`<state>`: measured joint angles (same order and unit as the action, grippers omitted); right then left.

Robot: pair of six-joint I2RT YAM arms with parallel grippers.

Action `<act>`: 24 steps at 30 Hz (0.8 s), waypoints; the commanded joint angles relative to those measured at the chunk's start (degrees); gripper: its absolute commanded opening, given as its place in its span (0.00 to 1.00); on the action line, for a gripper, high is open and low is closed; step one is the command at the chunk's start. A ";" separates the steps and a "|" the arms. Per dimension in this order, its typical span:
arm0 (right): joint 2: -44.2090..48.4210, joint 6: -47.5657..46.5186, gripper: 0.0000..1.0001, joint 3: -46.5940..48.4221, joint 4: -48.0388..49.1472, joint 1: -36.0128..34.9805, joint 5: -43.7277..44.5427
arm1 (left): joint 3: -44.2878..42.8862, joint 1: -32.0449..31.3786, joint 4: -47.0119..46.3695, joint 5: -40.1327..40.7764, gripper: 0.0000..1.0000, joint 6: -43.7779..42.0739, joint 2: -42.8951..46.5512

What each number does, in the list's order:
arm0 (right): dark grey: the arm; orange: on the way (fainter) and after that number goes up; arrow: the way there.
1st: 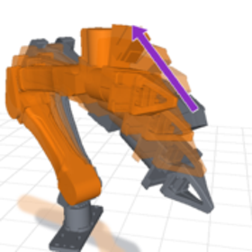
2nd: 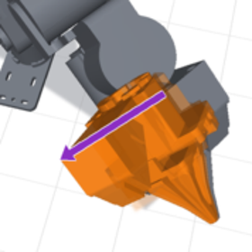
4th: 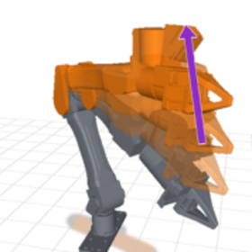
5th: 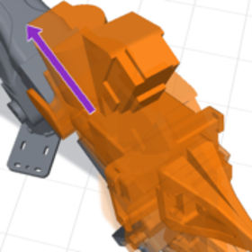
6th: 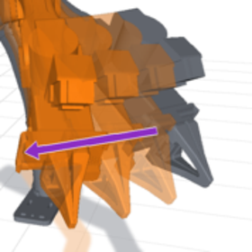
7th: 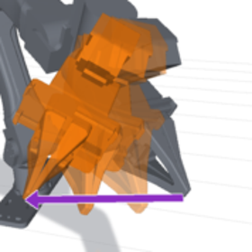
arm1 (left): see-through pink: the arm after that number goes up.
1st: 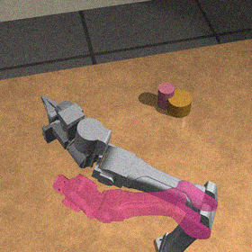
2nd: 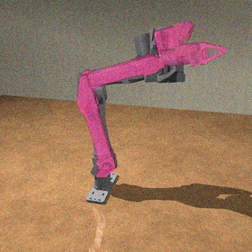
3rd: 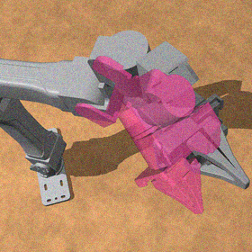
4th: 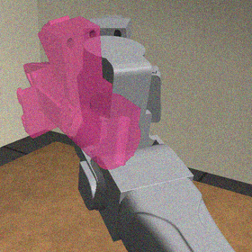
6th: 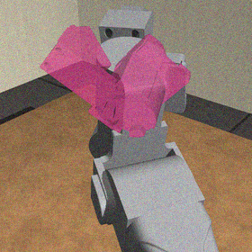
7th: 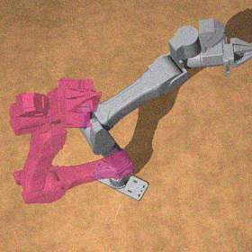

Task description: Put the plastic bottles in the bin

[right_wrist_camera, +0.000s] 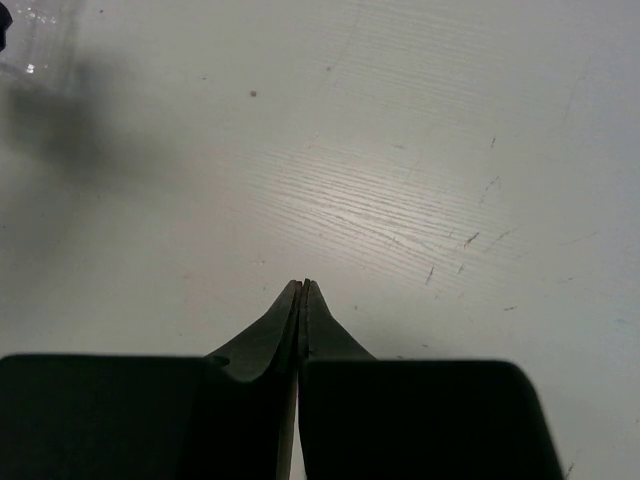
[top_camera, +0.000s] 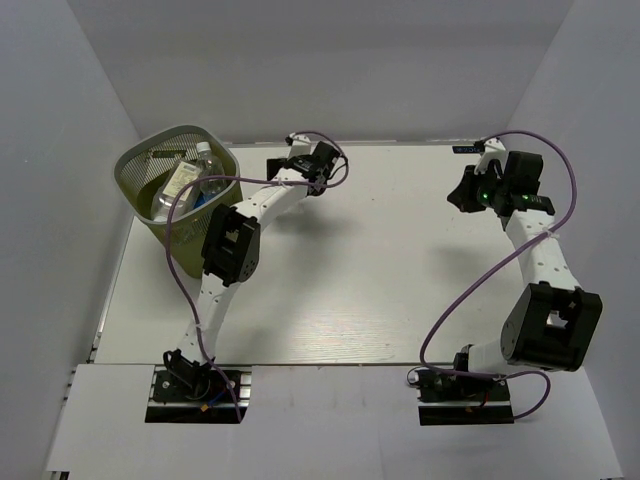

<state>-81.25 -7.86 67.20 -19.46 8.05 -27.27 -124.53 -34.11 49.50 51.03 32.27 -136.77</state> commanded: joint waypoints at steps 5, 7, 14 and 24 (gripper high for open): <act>-0.22 2.41 0.00 -0.05 -0.05 0.30 -3.93 | 6.22 2.81 -4.39 -2.23 1.00 -6.08 5.02; 0.12 2.67 0.00 0.39 -0.84 0.38 -3.93 | 8.86 2.82 -7.38 -4.00 1.00 -8.36 5.02; 3.03 3.02 0.00 -1.89 -1.45 0.56 -3.67 | 8.87 3.87 -10.47 -9.53 1.00 -9.68 2.30; 4.52 -1.27 0.36 -5.33 0.30 0.47 -12.25 | 11.79 3.70 -16.30 -13.58 1.00 -7.96 7.48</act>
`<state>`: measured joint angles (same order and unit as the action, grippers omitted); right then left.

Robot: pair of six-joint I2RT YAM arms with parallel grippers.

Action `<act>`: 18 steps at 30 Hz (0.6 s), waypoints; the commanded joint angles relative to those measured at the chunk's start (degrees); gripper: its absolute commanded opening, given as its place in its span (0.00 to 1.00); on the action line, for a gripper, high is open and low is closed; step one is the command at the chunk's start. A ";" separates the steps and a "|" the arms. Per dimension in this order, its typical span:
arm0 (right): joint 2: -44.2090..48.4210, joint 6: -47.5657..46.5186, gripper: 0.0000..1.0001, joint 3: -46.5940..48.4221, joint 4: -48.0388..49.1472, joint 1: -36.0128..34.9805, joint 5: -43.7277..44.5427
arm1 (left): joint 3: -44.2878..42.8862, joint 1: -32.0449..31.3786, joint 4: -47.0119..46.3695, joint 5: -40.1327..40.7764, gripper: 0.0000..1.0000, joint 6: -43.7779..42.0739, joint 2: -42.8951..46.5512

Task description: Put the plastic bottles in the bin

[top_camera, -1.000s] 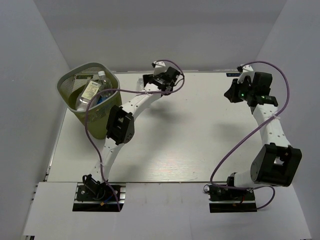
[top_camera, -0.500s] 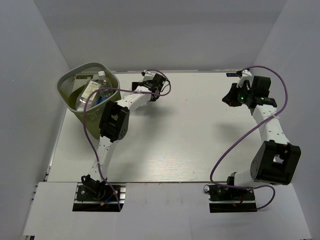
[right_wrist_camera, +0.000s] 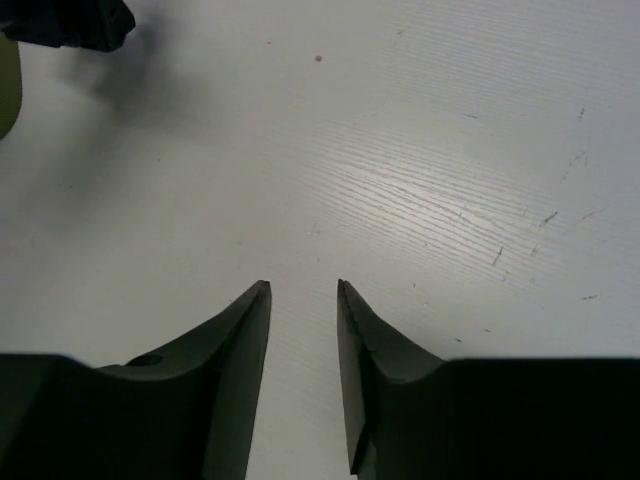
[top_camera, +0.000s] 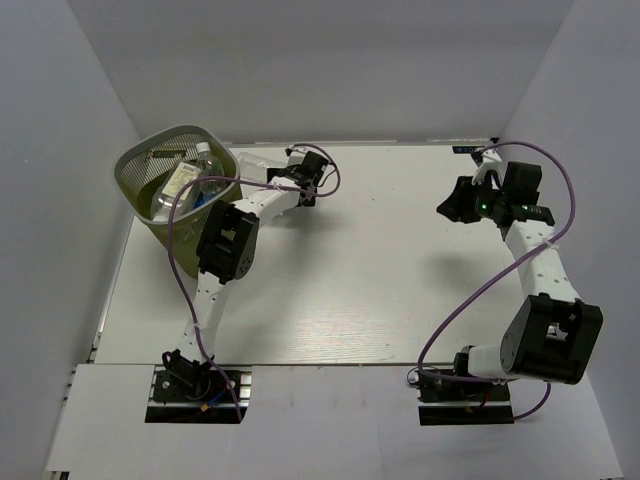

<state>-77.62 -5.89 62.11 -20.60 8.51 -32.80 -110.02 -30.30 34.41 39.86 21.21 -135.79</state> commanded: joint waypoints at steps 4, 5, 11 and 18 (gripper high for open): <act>-0.94 -5.62 0.45 0.03 1.70 -0.25 -9.74 | -13.46 0.60 9.97 -4.16 1.00 16.22 3.86; -1.47 -5.62 0.45 0.21 1.27 -0.25 -9.92 | -13.47 0.60 8.06 -7.22 1.00 17.36 3.86; -3.15 -5.36 0.45 0.30 1.44 -0.51 -10.71 | -15.65 0.60 2.22 -10.69 1.00 20.80 5.89; -2.27 -5.10 0.45 -1.37 2.32 -0.25 -10.71 | -19.89 0.60 6.28 -5.58 1.00 20.80 2.45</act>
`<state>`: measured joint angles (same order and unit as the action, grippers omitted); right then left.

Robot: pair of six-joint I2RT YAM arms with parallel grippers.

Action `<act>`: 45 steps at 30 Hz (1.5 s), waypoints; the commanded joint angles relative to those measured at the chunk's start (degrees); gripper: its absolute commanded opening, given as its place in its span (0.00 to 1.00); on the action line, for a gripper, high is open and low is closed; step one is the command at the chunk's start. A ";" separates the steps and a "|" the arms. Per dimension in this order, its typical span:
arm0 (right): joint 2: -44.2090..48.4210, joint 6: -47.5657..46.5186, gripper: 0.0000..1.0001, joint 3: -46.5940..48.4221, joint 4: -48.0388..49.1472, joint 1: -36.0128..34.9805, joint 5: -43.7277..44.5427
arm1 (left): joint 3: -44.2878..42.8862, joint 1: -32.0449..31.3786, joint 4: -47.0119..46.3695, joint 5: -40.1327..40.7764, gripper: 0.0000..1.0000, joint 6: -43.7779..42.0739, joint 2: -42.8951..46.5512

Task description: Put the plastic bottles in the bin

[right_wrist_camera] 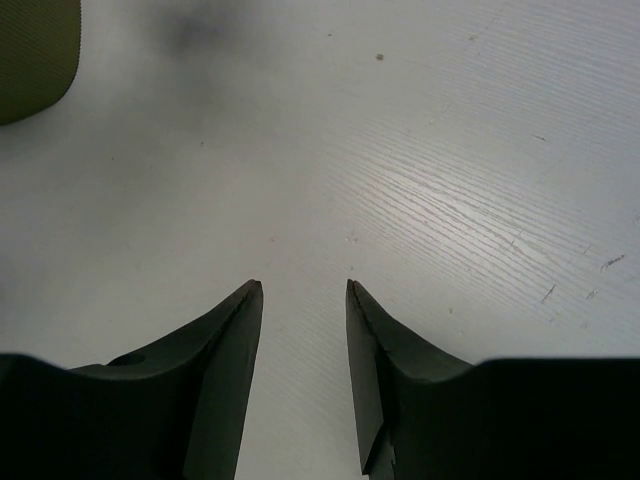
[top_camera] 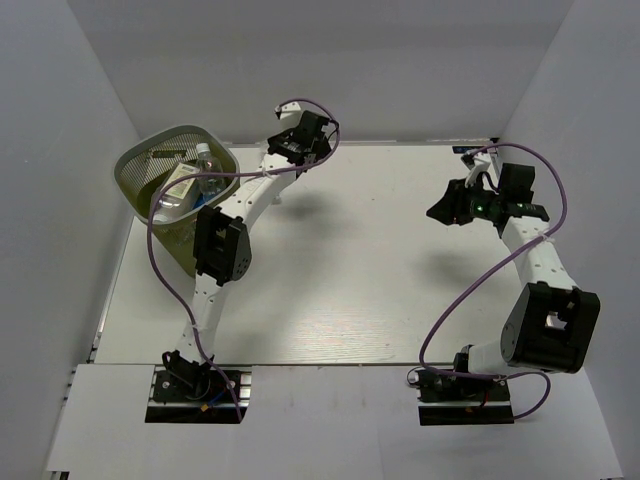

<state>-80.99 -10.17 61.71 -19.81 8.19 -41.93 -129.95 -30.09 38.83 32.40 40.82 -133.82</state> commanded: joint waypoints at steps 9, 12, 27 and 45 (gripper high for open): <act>1.01 -0.20 0.45 -1.51 2.06 -0.01 -1.40 | 0.66 3.37 2.30 4.86 1.00 -2.32 -0.04; 0.75 0.33 0.45 -1.68 2.32 -0.01 -1.48 | 0.66 4.59 0.82 5.39 1.00 -5.83 -0.04; 0.84 1.65 0.45 -3.62 3.11 -0.10 -1.84 | 10.78 5.92 -13.96 -15.62 1.00 -44.05 2.00; 0.31 2.26 0.45 -3.97 3.29 0.08 -1.84 | 10.86 8.11 -14.92 -5.06 1.00 -46.27 -2.06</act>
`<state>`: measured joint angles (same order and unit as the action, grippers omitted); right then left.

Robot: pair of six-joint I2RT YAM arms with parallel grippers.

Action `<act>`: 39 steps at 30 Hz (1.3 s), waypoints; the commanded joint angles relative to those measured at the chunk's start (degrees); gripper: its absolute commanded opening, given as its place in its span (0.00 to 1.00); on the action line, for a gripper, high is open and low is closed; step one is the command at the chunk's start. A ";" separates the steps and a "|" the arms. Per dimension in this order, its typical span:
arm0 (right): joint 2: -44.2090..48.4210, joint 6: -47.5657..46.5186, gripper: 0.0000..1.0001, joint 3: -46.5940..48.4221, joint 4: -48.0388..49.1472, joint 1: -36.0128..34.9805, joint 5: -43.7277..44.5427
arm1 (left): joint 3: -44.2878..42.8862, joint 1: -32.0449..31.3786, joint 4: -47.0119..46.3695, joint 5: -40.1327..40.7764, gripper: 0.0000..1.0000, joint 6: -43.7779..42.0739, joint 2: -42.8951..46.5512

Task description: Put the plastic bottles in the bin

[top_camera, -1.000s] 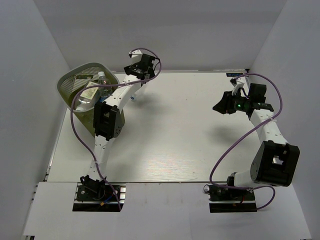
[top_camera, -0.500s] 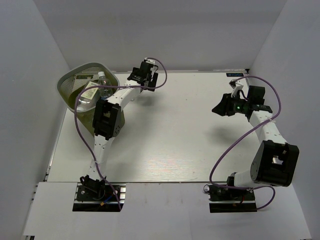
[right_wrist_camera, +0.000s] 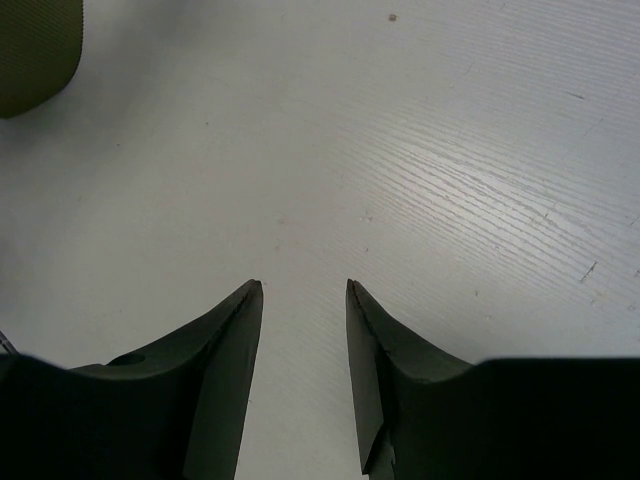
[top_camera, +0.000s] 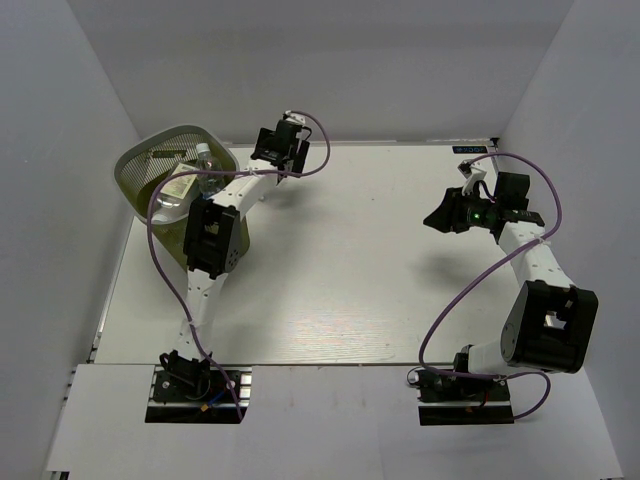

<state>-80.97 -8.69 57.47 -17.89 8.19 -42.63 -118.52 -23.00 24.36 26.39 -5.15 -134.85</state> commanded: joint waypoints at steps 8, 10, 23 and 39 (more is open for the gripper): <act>-1.03 1.48 0.45 1.33 1.45 -0.10 -1.05 | -1.19 1.56 1.12 -4.33 1.00 -0.30 -4.98; -1.21 1.66 0.45 1.59 1.45 -0.01 -1.05 | -1.19 1.56 1.13 -5.82 1.00 -0.30 -5.51; 0.37 2.10 0.45 -0.17 1.10 -0.19 -1.84 | 7.23 0.69 -6.59 -15.92 0.03 0.93 2.73; -1.65 -5.11 0.00 4.58 -3.38 -8.00 -6.15 | 36.15 -1.53 -21.64 -26.25 0.00 13.12 60.99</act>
<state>-82.24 -12.16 58.63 -20.84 2.26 -47.05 -86.28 -26.37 2.24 -3.20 2.81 -81.97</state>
